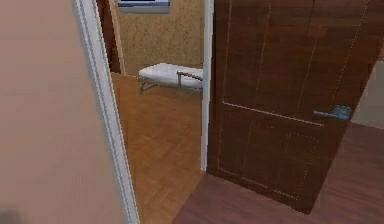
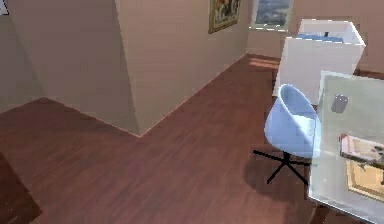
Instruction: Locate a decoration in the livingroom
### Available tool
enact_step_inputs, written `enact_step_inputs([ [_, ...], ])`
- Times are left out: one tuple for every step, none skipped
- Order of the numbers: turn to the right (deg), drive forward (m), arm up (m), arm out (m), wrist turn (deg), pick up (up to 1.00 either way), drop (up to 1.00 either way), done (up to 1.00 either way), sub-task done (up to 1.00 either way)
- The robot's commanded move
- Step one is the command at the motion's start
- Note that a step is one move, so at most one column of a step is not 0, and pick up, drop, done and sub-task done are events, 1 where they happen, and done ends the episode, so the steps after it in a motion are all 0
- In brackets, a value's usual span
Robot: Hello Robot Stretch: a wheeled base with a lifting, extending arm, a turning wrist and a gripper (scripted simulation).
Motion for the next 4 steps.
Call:
enact_step_inputs([
  [0.0,0.65,0.00,0.00,0.0,0.00,0.00,0.00,0.00],
  [27.0,0.00,0.00,0.00,0.0,0.00,0.00,0.00,0.00],
  [0.0,0.30,0.00,0.00,0.0,0.00,0.00,0.00,0.00],
  [12.0,0.00,0.00,0.00,0.0,0.00,0.00,0.00,0.00],
])
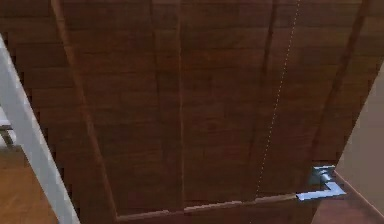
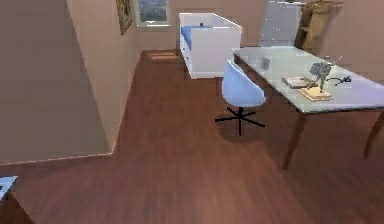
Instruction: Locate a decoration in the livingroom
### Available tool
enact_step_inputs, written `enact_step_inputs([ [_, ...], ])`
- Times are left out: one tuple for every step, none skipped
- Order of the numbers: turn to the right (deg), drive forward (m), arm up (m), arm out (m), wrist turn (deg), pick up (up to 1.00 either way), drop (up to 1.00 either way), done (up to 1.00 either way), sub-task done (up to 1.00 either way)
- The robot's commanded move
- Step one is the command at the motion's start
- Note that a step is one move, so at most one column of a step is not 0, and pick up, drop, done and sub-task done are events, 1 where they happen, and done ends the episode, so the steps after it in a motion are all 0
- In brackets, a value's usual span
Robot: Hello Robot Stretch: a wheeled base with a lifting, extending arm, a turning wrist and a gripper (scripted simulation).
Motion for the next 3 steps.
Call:
enact_step_inputs([
  [0.0,0.05,0.00,0.00,0.0,0.00,0.00,0.00,0.00],
  [-45.0,0.00,0.00,0.00,0.0,0.00,0.00,0.00,0.00],
  [-45.0,0.00,0.00,0.00,0.0,0.00,0.00,0.00,0.00],
])
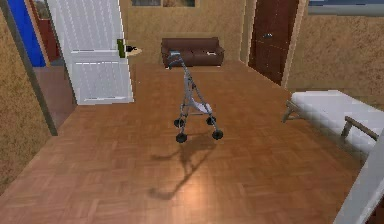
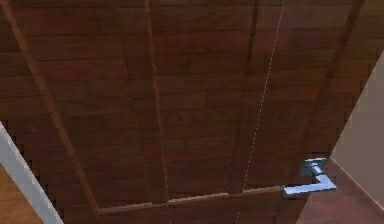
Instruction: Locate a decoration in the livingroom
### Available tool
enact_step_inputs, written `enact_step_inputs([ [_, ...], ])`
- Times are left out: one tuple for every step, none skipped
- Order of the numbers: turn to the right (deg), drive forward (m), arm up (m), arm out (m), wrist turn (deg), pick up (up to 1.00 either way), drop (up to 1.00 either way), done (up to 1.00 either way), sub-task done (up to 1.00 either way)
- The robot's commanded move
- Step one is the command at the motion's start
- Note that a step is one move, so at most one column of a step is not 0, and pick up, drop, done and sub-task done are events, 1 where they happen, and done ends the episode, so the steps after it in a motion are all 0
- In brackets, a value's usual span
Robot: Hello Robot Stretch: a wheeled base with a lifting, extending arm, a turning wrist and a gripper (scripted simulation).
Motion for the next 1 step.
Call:
enact_step_inputs([
  [-6.0,0.00,0.00,0.00,0.0,0.00,0.00,0.00,0.00],
])
